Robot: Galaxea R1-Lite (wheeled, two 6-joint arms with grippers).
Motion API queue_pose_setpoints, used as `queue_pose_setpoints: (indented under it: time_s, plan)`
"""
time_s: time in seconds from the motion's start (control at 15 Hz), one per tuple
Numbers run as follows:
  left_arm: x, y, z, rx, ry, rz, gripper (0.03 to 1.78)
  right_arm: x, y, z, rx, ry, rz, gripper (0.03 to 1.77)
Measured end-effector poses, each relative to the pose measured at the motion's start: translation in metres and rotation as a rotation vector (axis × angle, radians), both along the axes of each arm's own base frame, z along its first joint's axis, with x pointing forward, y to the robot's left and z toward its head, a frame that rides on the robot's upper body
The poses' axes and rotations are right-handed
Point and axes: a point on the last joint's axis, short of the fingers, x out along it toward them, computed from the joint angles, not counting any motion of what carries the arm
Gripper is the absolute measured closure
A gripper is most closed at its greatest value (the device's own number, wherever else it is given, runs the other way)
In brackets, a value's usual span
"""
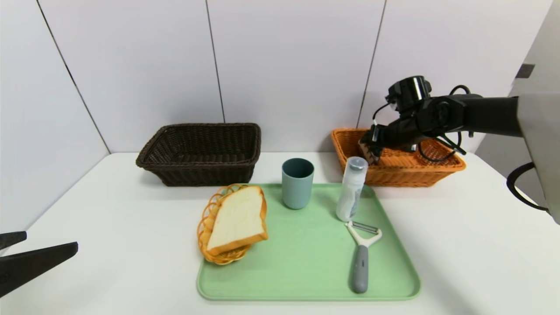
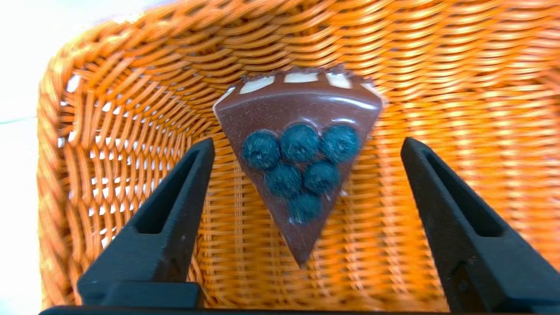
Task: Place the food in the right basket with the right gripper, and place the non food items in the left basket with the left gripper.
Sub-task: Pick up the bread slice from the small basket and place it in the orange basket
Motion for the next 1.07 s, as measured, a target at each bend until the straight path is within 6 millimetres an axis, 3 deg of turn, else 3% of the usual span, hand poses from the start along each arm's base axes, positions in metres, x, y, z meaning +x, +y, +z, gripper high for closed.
queue_pose_setpoints:
  time_s: [0.27, 0.53, 0.8, 1.07]
  plan:
    - [0.006, 0.0, 0.001, -0.001, -0.097, 0.023, 0.12, -0.019, -0.002, 0.029, -0.045, -0.016, 0.037, 0.22]
    - [0.007, 0.0, -0.002, 0.0, -0.071, 0.03, 0.12, -0.044, 0.003, 0.067, -0.037, -0.084, 0.077, 0.17]
    - [0.005, 0.001, -0.004, 0.017, -0.015, 0.052, 0.12, -0.098, 0.02, 0.108, -0.03, -0.079, 0.148, 0.14]
    - [0.011, 0.001, -0.005, 0.037, -0.003, 0.078, 0.12, -0.159, 0.028, 0.114, -0.047, -0.028, 0.223, 0.12]
